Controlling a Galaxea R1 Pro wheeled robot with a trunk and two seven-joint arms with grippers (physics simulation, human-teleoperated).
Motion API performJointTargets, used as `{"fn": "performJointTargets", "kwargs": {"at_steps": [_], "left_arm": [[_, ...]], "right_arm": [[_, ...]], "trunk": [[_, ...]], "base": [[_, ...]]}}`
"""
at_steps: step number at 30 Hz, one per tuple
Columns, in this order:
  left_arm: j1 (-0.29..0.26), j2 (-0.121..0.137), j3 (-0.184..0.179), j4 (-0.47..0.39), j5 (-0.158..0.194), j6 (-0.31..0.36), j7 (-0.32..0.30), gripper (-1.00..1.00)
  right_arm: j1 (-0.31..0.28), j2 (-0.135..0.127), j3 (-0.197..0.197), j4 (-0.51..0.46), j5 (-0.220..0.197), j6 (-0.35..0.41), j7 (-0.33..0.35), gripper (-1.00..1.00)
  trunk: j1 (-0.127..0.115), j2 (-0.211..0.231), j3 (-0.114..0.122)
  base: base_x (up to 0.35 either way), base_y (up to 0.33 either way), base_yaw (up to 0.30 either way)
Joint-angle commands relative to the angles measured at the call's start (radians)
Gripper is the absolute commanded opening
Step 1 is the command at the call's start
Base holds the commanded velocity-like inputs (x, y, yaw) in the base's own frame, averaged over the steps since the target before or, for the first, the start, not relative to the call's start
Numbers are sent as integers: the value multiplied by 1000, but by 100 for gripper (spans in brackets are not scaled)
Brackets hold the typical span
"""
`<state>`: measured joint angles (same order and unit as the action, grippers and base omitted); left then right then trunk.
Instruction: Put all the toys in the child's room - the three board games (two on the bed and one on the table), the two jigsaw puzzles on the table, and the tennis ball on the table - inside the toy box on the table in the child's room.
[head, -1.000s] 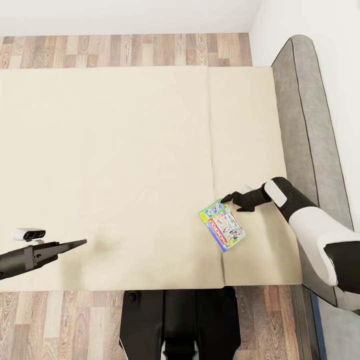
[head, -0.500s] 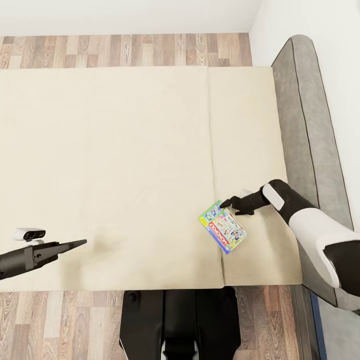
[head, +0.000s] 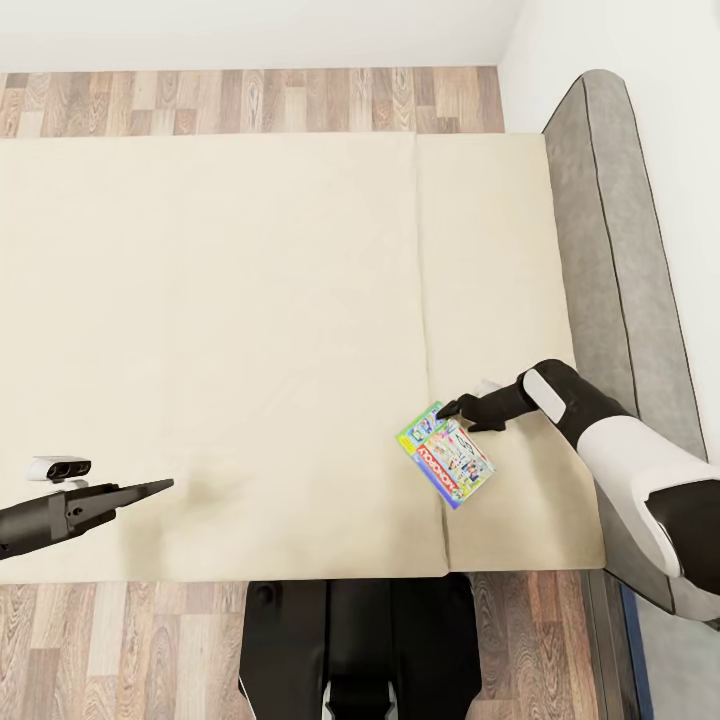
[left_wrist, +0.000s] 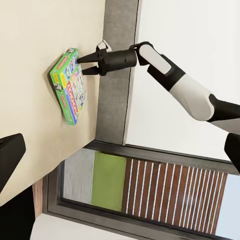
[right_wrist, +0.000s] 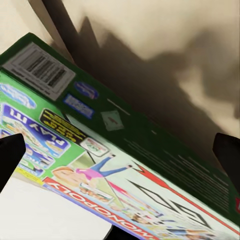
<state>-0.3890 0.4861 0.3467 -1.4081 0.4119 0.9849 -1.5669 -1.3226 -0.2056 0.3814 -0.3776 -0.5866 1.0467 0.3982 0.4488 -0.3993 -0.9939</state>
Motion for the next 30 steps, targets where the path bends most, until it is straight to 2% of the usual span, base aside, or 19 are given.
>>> {"fn": "performJointTargets", "kwargs": {"at_steps": [1, 30], "left_arm": [[-1, 0, 0, 0, -1, 11, -4, 100], [-1, 0, -2, 0, -2, 11, -4, 100]], "right_arm": [[2, 6, 3, 0, -21, 0, 14, 100], [3, 10, 4, -4, -20, 0, 19, 100]], "trunk": [[1, -1, -1], [1, -1, -1]], "base": [[0, 0, 0], [0, 0, 0]]}}
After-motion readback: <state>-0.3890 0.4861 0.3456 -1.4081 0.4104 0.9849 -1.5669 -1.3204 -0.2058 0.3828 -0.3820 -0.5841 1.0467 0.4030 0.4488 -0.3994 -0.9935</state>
